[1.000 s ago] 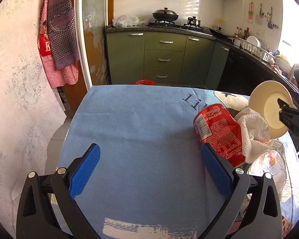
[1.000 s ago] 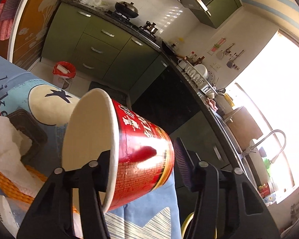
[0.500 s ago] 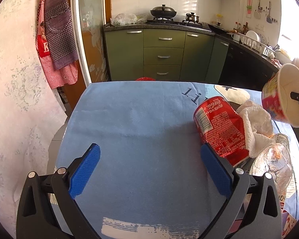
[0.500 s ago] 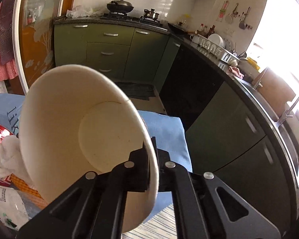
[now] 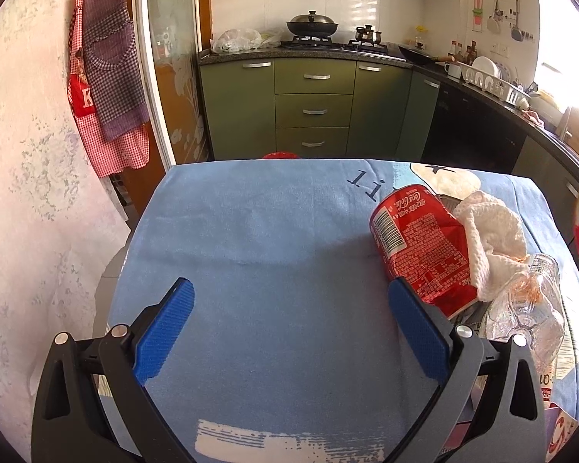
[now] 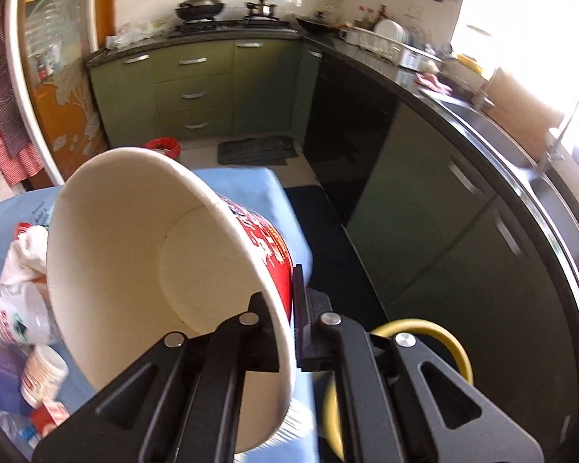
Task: Collect trash
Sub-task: 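Carry the paper cup over the yellow bin and open the right gripper, then grasp the purple box with the left gripper and lift it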
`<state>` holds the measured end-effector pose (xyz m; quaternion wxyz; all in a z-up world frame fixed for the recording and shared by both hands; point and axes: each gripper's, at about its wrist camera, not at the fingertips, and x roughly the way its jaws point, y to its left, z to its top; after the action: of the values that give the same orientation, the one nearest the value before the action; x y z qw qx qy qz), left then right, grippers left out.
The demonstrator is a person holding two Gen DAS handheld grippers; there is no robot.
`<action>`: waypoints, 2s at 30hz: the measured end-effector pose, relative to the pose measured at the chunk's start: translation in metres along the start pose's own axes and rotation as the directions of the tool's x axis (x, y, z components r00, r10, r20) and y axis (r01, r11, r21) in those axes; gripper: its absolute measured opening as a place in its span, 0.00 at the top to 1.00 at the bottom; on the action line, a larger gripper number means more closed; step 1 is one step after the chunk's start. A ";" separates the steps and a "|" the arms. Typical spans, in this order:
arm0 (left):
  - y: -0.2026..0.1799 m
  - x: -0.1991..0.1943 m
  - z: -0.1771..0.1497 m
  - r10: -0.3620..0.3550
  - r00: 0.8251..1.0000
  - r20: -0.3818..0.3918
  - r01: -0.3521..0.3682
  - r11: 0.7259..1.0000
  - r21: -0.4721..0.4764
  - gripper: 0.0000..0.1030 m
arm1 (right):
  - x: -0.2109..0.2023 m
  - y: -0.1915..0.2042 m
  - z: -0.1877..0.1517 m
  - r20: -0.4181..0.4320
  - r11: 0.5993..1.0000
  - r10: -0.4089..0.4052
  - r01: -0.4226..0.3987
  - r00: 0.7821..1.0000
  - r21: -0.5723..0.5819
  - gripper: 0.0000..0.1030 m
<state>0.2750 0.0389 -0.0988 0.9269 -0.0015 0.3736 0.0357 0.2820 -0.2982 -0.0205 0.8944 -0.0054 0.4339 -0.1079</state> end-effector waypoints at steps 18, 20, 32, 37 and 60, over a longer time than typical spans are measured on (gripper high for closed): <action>-0.007 0.010 -0.004 0.003 1.000 -0.026 -0.003 1.000 0.016 0.03 | 0.099 -0.195 -0.092 -0.405 0.893 0.089 0.107 0.910 0.438 0.83; -0.008 0.010 -0.004 -0.003 1.000 -0.025 0.003 1.000 0.018 0.03 | 0.100 -0.196 -0.095 -0.401 0.888 0.090 0.109 0.911 0.446 0.83; -0.015 -0.032 0.003 -0.123 0.992 -0.012 0.123 0.992 0.015 0.03 | 0.074 -0.175 -0.120 -0.304 0.933 0.128 -0.011 0.944 0.360 0.77; -0.027 -0.074 -0.007 -0.211 0.977 -0.031 0.213 0.974 0.075 0.03 | 0.058 -0.159 -0.135 -0.259 0.943 0.166 -0.077 0.952 0.323 0.75; -0.099 -0.081 -0.071 -0.215 0.925 -0.313 0.317 0.891 0.325 0.35 | 0.017 -0.138 -0.181 -0.197 0.928 0.290 -0.225 0.936 0.297 0.64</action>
<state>0.1744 -0.0675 -0.0963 0.8471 0.1168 0.4917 -0.1640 0.1258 -0.4210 -0.1325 0.8347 0.1870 0.5159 -0.0466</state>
